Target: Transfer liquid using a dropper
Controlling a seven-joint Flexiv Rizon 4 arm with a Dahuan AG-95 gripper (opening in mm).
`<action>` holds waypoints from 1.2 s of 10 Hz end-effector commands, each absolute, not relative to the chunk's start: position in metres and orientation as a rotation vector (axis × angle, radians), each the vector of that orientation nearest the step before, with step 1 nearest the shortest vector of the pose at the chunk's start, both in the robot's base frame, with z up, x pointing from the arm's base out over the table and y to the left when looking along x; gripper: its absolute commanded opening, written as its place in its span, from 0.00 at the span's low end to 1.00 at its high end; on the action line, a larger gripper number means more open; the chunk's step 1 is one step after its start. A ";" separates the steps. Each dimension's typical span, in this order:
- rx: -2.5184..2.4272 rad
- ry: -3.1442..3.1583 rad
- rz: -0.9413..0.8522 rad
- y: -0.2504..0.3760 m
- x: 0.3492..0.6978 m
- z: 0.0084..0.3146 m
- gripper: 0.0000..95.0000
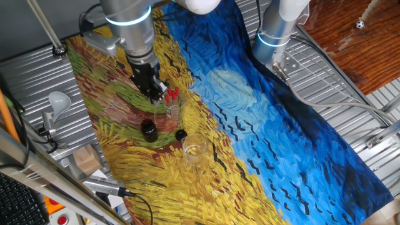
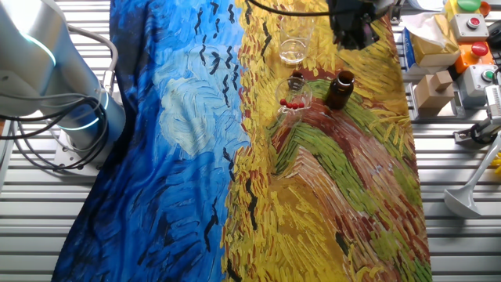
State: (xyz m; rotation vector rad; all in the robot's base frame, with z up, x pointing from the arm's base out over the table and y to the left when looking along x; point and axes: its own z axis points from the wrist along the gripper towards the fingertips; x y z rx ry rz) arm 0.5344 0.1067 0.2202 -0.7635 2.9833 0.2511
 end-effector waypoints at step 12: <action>-0.768 3.008 0.246 0.139 0.518 0.213 0.00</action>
